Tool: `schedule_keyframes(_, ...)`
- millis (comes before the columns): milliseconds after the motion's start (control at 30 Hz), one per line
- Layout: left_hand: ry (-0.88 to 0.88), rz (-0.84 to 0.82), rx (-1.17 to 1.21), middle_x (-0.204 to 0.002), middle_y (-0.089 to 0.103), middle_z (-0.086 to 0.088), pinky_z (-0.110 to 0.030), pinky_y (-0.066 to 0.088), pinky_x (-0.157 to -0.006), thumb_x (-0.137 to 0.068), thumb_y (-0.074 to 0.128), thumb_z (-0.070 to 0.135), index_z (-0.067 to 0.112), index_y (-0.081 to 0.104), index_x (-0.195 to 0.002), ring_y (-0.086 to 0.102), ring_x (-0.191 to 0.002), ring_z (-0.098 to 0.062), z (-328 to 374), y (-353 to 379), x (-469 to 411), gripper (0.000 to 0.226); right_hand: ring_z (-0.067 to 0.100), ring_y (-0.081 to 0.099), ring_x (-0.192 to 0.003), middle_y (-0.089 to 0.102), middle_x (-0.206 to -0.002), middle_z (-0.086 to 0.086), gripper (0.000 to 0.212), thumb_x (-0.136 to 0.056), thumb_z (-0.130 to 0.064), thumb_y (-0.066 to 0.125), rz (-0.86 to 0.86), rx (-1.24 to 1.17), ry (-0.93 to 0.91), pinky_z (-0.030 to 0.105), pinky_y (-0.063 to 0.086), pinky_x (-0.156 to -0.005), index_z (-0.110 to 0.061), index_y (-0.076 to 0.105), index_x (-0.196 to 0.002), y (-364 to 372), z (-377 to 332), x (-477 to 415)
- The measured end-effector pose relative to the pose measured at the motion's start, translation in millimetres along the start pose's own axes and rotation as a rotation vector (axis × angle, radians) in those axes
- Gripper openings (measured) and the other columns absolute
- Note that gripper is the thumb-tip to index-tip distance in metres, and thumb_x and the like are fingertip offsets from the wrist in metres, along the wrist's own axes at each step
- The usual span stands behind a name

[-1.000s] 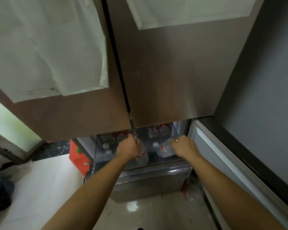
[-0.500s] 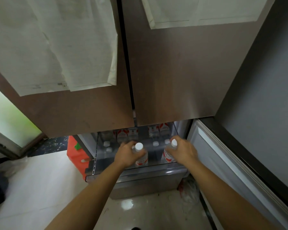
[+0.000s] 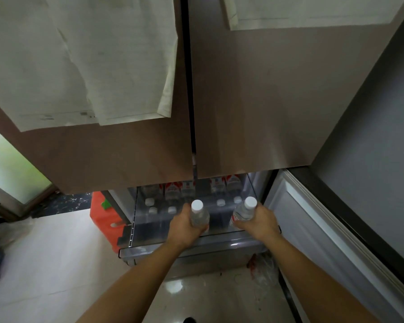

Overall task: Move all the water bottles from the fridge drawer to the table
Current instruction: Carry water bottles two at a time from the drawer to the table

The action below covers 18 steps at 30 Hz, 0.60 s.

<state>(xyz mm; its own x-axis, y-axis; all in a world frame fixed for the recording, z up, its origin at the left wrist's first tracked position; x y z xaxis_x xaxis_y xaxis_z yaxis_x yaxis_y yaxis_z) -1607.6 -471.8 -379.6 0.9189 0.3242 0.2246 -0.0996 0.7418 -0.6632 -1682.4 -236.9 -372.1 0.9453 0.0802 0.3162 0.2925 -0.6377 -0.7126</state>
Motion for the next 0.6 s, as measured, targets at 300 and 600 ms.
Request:
schedule_keyframes(300, 0.119, 0.292, 0.054, -0.115, 0.064, 0.014, -0.023, 0.051, -0.085, -0.074, 0.082, 0.047, 0.042, 0.045, -0.116, 0.061, -0.104, -0.008, 15.1, -77.6, 48.6, 0.057, 0.020, 0.060, -0.117, 0.064, -0.130, -0.004, 0.074, -0.077, -0.044, 0.079, -0.025, 0.103, -0.503, 0.035, 0.053, -0.093, -0.034, 0.044, -0.142, 5.0, -74.7, 23.0)
schedule_keyframes(600, -0.044, 0.853, 0.044, -0.121, 0.055, 0.015, -0.017, 0.044, -0.088, -0.079, 0.081, 0.031, 0.037, 0.046, -0.130, 0.052, -0.105, -0.006, 23.4, -134.0, 197.2, 0.062, 0.027, 0.055, -0.127, 0.057, -0.141, 0.002, 0.073, -0.078, -0.030, 0.081, -0.132, 0.085, -1.084, 0.036, 0.047, -0.098, -0.020, 0.049, -0.143, 35.9, -155.2, 91.6)
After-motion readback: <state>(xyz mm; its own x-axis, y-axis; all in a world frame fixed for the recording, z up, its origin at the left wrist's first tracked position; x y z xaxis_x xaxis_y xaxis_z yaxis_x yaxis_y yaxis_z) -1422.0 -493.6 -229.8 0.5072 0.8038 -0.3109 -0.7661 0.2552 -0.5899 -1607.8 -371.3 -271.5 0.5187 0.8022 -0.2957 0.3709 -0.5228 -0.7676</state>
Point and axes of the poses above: each hand's wrist, its own x-axis away from the middle knuckle, its own y-axis out of the palm, z = x × y, the point moved 7 cm from there along -x, towards the middle knuckle
